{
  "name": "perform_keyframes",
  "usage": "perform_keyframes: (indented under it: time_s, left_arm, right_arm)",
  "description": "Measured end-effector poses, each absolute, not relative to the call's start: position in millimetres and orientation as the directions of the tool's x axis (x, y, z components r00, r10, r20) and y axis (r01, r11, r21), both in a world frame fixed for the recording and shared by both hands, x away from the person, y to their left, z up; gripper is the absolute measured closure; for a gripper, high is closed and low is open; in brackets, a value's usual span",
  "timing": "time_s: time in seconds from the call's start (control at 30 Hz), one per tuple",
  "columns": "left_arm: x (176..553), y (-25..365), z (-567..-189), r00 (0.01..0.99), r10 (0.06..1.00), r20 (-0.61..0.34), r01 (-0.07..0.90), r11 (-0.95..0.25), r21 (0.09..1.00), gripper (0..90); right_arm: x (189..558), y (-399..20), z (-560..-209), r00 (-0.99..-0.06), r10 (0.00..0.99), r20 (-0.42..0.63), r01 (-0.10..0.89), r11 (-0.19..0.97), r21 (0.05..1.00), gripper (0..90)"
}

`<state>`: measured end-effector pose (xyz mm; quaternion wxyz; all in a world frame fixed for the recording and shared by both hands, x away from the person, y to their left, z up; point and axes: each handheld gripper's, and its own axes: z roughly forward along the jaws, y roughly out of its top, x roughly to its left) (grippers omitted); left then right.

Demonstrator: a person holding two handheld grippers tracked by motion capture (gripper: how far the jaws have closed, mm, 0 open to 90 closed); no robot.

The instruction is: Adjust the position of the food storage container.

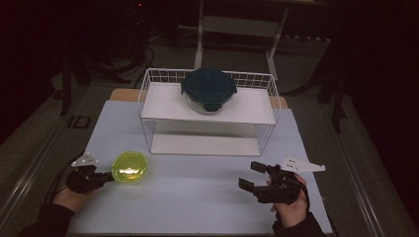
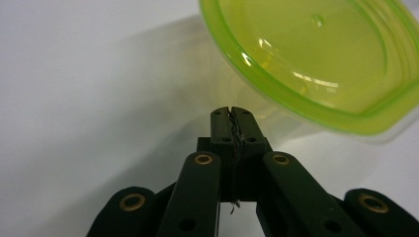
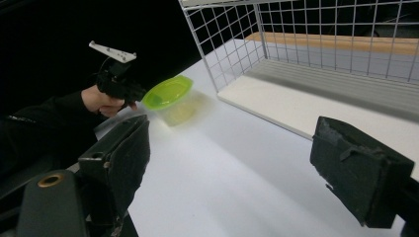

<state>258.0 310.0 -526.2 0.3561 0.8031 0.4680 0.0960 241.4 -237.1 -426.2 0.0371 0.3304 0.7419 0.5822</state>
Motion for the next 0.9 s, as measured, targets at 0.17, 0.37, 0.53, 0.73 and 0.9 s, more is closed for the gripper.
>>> perform_keyframes:
  time_s: [0.17, 0.37, 0.53, 0.73, 0.9]
  left_arm:
    - [256.7, 299.8, -527.5, 0.579, 0.795, -0.179, 0.667, -0.336, 0.665, 88.5]
    - [265.5, 305.1, -526.7, 0.54, 0.826, -0.163, 0.674, -0.307, 0.672, 88.5]
    - [266.8, 301.7, -524.8, 0.552, 0.815, -0.174, 0.666, -0.306, 0.68, 88.5]
    - [263.4, 292.4, -524.7, 0.575, 0.8, -0.17, 0.659, -0.331, 0.675, 88.4]
    - [261.0, 281.2, -524.1, 0.61, 0.769, -0.192, 0.651, -0.349, 0.674, 88.4]
  right_arm:
    - [241.0, -236.9, -425.7, -0.779, 0.534, 0.329, 0.446, 0.103, 0.889, 15.2]
    - [240.5, -237.2, -425.7, -0.779, 0.535, 0.328, 0.446, 0.106, 0.889, 15.3]
    - [240.2, -238.4, -425.5, -0.777, 0.538, 0.327, 0.446, 0.103, 0.889, 15.3]
    - [240.1, -237.8, -426.0, -0.778, 0.541, 0.32, 0.443, 0.112, 0.889, 15.3]
    - [240.1, -237.9, -426.3, -0.777, 0.546, 0.313, 0.439, 0.114, 0.891, 15.3]
